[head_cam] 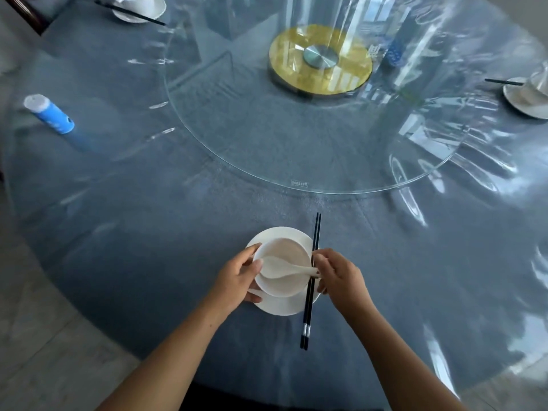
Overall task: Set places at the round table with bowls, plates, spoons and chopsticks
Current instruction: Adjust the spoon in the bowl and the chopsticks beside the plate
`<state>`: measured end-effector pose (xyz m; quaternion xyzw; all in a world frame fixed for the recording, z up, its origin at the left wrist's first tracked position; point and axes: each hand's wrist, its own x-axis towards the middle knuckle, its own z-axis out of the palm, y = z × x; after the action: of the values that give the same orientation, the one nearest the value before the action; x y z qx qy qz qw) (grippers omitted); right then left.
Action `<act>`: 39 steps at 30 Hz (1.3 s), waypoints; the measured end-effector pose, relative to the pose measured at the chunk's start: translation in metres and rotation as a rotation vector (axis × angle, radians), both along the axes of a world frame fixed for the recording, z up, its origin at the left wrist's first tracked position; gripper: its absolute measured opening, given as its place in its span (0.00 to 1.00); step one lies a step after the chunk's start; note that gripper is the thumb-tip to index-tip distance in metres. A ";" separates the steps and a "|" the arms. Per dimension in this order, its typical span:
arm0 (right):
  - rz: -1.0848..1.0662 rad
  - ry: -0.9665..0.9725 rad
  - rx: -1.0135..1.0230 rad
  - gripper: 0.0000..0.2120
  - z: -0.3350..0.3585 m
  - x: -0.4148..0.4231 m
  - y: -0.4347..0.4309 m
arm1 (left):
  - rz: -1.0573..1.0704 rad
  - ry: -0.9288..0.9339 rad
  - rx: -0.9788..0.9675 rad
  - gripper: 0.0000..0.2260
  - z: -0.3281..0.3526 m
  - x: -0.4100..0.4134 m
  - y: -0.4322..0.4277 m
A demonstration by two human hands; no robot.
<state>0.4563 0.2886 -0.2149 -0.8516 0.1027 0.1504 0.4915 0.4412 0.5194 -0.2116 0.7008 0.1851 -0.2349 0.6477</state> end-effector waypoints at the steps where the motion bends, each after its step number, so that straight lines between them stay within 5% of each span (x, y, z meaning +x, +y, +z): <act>1: -0.054 0.002 0.001 0.10 -0.001 -0.001 -0.003 | 0.016 0.000 0.002 0.16 -0.001 -0.001 0.003; 4: -0.174 0.010 -0.057 0.13 -0.006 -0.004 -0.013 | 0.086 -0.067 0.155 0.10 -0.010 -0.002 0.015; 8: -0.056 0.065 -0.179 0.09 -0.013 -0.011 -0.013 | 0.046 -0.122 0.497 0.05 -0.028 -0.006 0.027; 20: 0.057 0.068 -0.267 0.07 -0.020 -0.006 0.006 | -0.019 -0.045 0.414 0.18 -0.041 -0.007 0.023; 32: -0.124 0.019 -0.188 0.05 -0.023 -0.013 -0.004 | -0.077 -0.055 0.430 0.19 -0.033 -0.002 0.024; 39: 0.015 0.106 -0.343 0.07 -0.022 -0.002 -0.011 | -0.024 -0.087 0.451 0.20 -0.038 -0.006 0.017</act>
<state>0.4546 0.2781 -0.2369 -0.9147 0.1464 0.1789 0.3317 0.4352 0.5367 -0.2493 0.8393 0.1967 -0.1649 0.4792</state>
